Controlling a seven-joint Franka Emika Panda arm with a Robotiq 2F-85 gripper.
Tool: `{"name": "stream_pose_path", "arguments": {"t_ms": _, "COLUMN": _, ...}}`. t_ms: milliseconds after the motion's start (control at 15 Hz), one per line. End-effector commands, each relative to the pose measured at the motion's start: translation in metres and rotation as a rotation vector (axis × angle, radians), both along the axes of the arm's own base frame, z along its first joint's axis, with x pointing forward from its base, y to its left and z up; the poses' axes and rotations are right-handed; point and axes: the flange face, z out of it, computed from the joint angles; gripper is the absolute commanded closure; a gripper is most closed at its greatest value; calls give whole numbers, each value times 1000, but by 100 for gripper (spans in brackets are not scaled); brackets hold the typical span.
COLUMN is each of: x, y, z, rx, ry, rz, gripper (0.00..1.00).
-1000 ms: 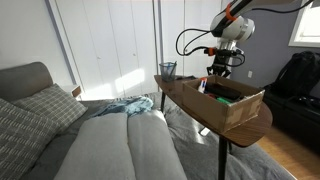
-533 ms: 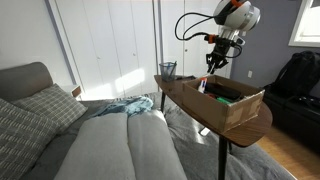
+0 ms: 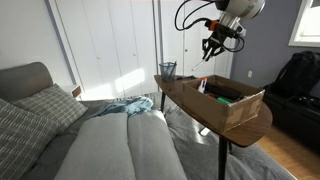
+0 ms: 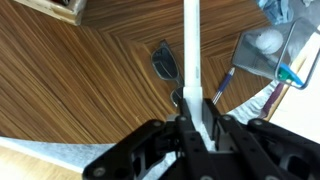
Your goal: Pick up the white marker on the table and drop it in the cardboard box
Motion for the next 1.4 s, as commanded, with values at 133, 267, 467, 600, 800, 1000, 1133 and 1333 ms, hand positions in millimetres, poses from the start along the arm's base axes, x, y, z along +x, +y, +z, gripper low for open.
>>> {"name": "stream_pose_path", "arguments": {"t_ms": 133, "x": -45, "y": 29, "z": 25, "rx": -72, "ry": -131, "rz": 281, "gripper": 95}}
{"name": "stream_pose_path", "arguments": {"t_ms": 267, "x": -55, "y": 32, "z": 29, "rx": -76, "ry": -173, "rz": 385, "gripper": 95}}
{"name": "stream_pose_path", "arguments": {"t_ms": 467, "x": -71, "y": 35, "z": 31, "rx": -68, "ry": -238, "rz": 542, "gripper": 95}}
{"name": "stream_pose_path", "arguments": {"t_ms": 600, "x": -81, "y": 36, "z": 30, "rx": -60, "ry": -295, "rz": 637, "gripper": 95}}
{"name": "stream_pose_path", "arguments": {"t_ms": 800, "x": -92, "y": 36, "z": 23, "rx": -9, "ry": -368, "rz": 758, "gripper": 95}}
{"name": "stream_pose_path", "arguments": {"t_ms": 1000, "x": -104, "y": 27, "z": 12, "rx": 58, "ry": -386, "rz": 848, "gripper": 95}}
{"name": "stream_pose_path", "arguments": {"t_ms": 1133, "x": -112, "y": 20, "z": 4, "rx": 93, "ry": -388, "rz": 891, "gripper": 95}}
{"name": "stream_pose_path", "arguments": {"t_ms": 1333, "x": -120, "y": 6, "z": -9, "rx": 136, "ry": -367, "rz": 950, "gripper": 95}}
